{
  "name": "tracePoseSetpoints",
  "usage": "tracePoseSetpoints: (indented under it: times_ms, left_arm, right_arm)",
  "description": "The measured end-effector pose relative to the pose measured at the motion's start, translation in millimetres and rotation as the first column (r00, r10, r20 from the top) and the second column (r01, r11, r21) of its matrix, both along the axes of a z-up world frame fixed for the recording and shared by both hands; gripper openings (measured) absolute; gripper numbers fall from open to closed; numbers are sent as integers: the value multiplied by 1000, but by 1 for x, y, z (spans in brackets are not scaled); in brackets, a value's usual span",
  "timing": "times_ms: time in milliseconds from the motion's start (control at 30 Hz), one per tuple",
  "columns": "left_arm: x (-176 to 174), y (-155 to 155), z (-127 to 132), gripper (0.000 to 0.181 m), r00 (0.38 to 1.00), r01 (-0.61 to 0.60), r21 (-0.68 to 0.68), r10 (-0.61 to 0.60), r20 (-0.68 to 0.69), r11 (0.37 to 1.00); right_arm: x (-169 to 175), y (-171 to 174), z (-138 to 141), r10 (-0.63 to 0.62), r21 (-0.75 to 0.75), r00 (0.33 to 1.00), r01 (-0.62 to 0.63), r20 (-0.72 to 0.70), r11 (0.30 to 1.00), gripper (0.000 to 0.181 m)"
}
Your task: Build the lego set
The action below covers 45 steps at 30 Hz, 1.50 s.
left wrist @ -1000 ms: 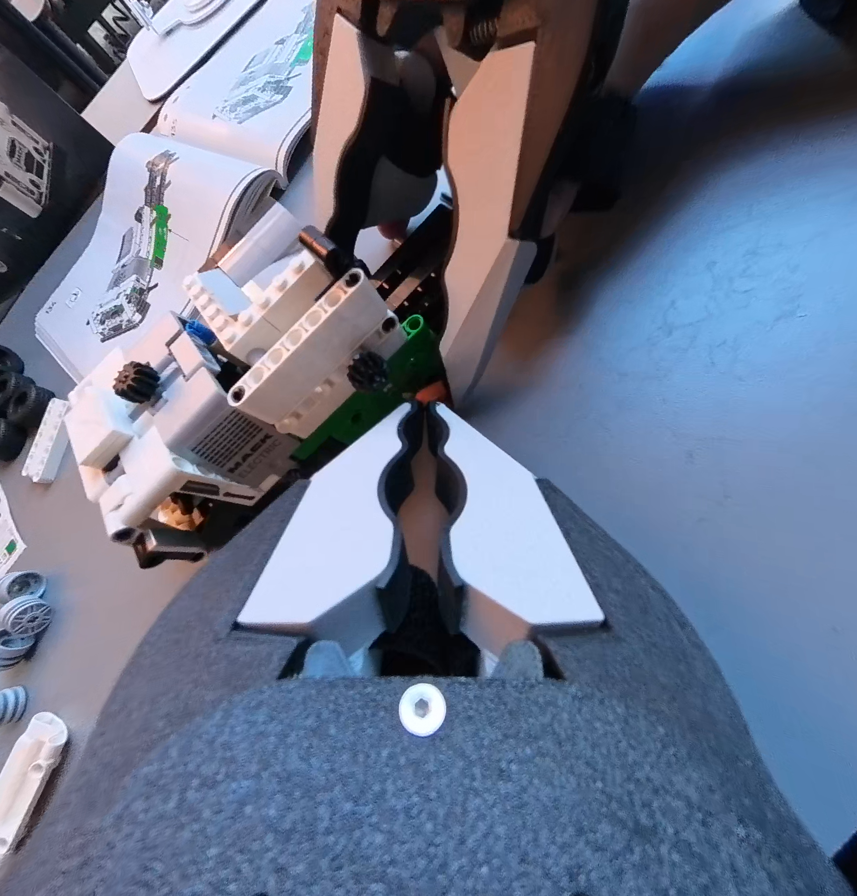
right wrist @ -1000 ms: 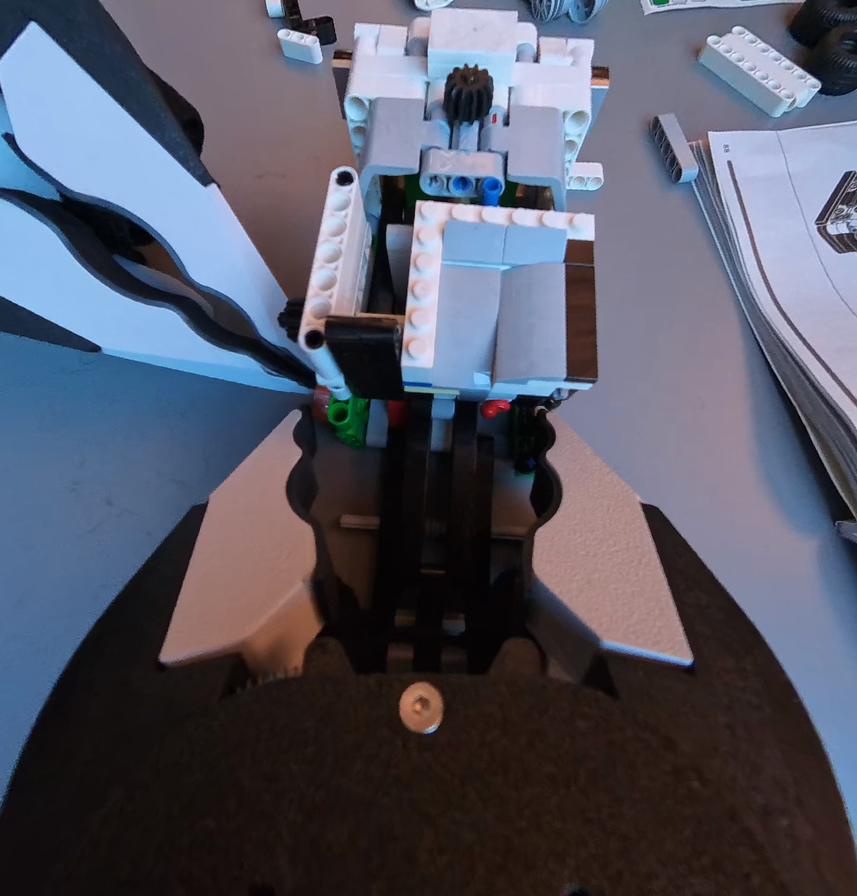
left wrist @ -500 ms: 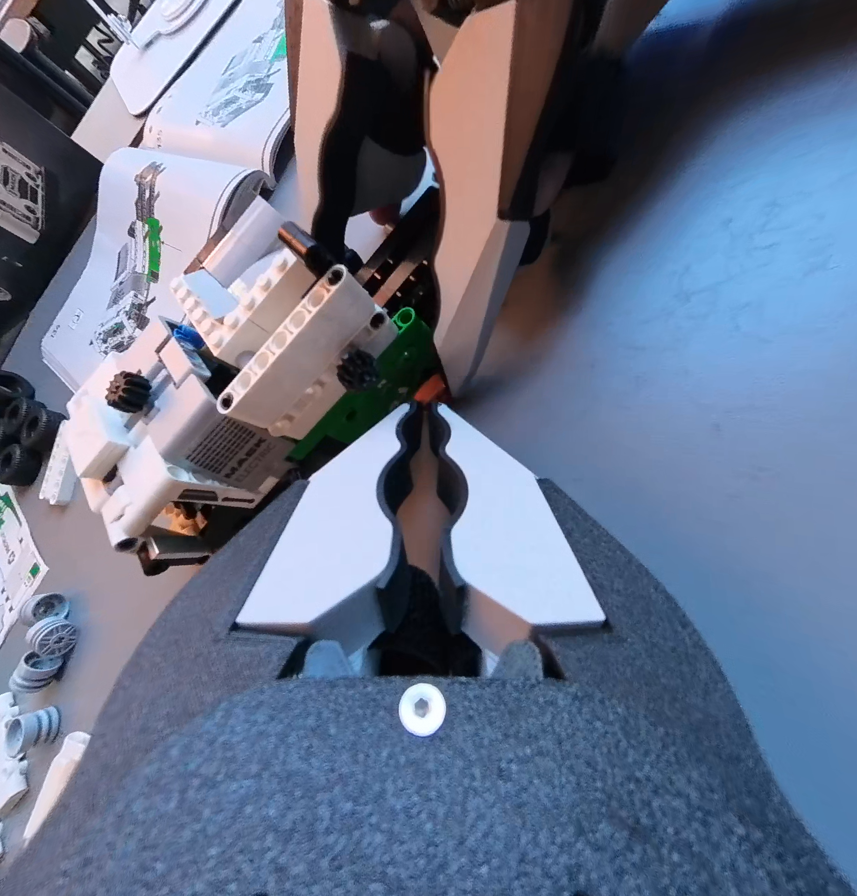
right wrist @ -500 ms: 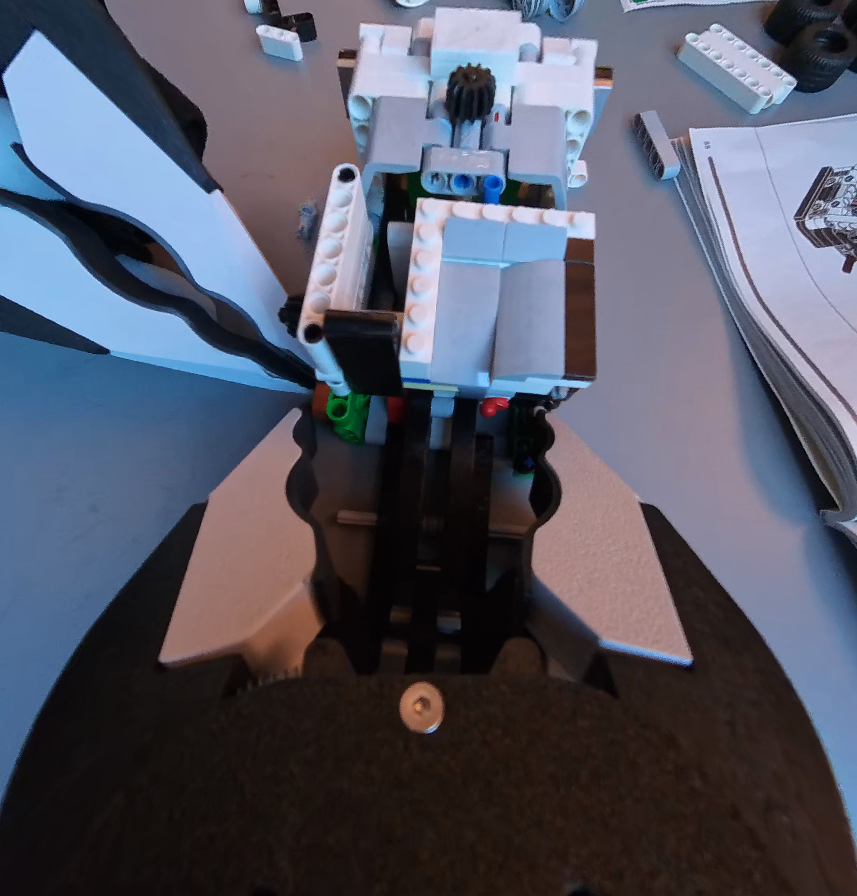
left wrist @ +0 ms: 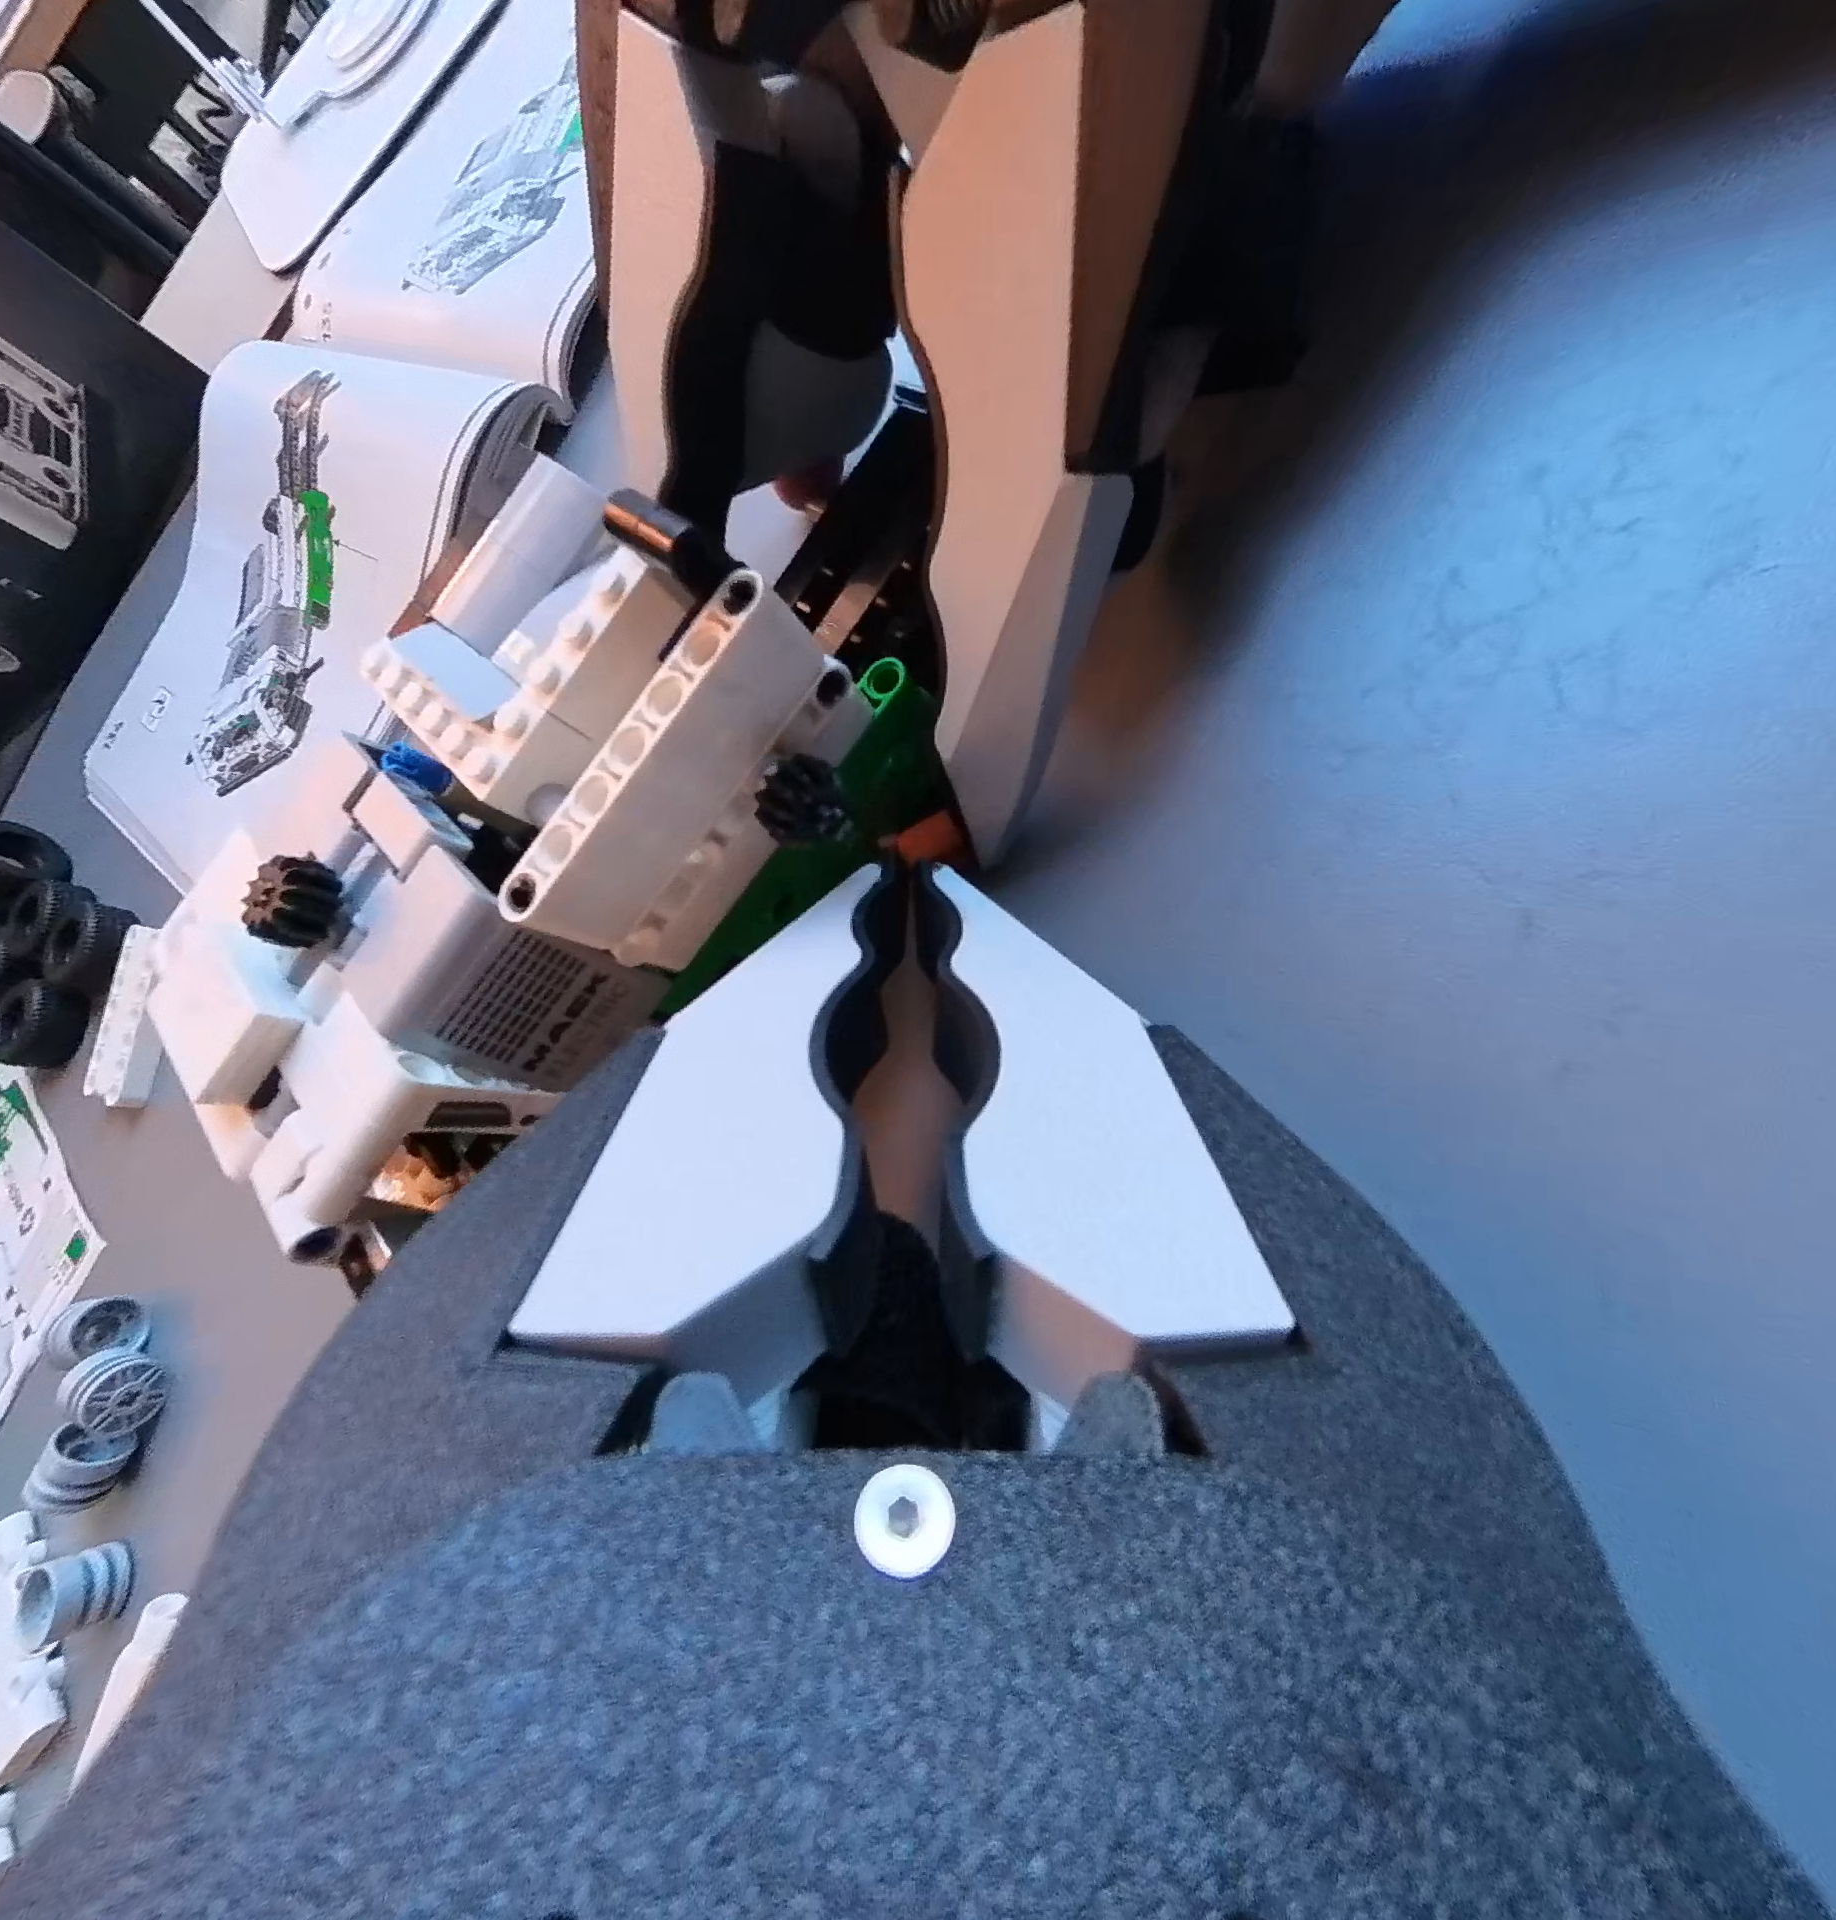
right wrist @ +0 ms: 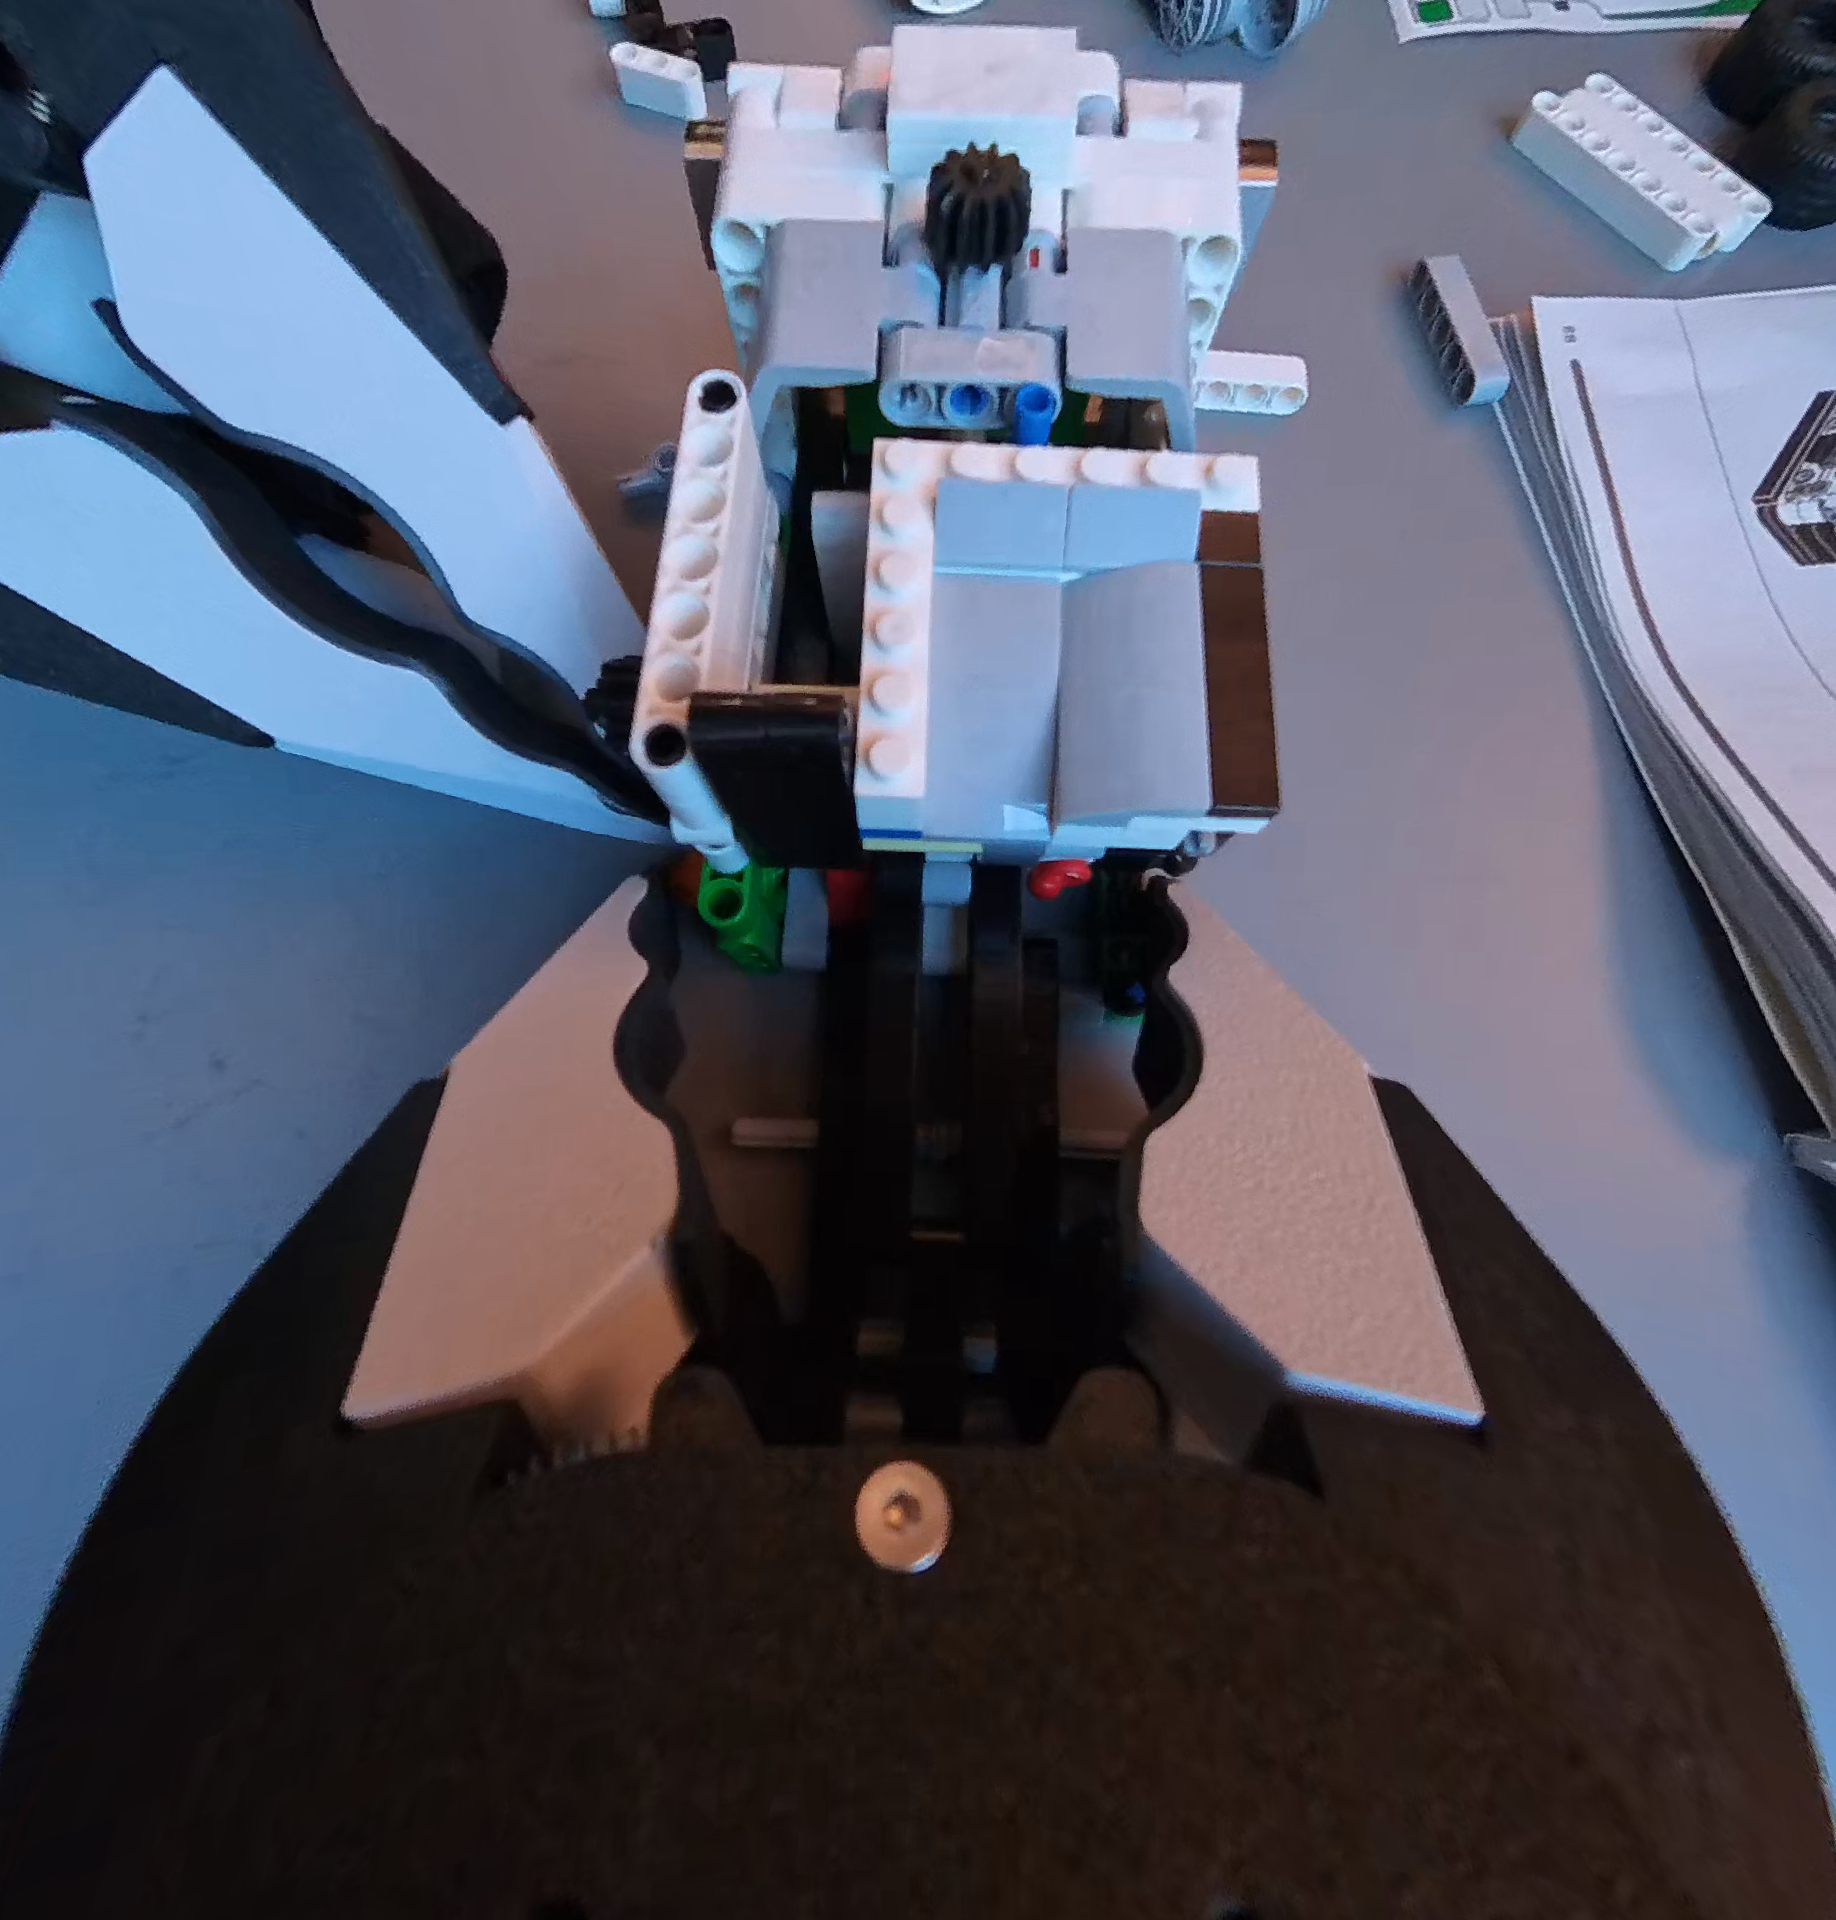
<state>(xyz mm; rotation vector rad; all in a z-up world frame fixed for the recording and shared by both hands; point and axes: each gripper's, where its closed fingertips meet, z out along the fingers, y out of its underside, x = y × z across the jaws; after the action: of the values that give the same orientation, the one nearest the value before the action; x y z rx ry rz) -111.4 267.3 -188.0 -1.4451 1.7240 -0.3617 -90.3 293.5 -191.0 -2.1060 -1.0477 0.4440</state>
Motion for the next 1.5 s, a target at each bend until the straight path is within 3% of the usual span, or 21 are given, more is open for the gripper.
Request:
tracePoseSetpoints:
  times_ms: [400,600,833,967,1167,1333,1500]
  left_arm:
    - [-11,0,3,0,999,-27,10,27,18,1000]
    - [-42,7,13,0,994,-91,-39,94,63,995]
    - [-82,41,21,5,987,-159,47,157,39,986]
    - [-94,50,17,12,988,-142,-82,146,48,986]
    - [-99,34,5,21,999,-8,-257,20,45,966]
    - [-88,35,8,22,998,19,-288,1,67,957]
    - [-75,37,-1,25,1000,24,-332,-23,7,943]
  right_arm:
    - [3,0,4,-12,-35,998,10,-59,999,86]
    - [4,0,6,-2,-19,998,1,-65,1000,84]
    - [4,-3,0,23,14,1000,-23,10,1000,90]
    - [4,-3,0,21,19,1000,-21,12,1000,90]
    - [6,-6,1,20,34,1000,-20,16,999,89]
    - [7,-7,5,16,37,1000,-15,-15,999,87]
    - [7,-7,4,10,26,1000,-9,-16,1000,87]
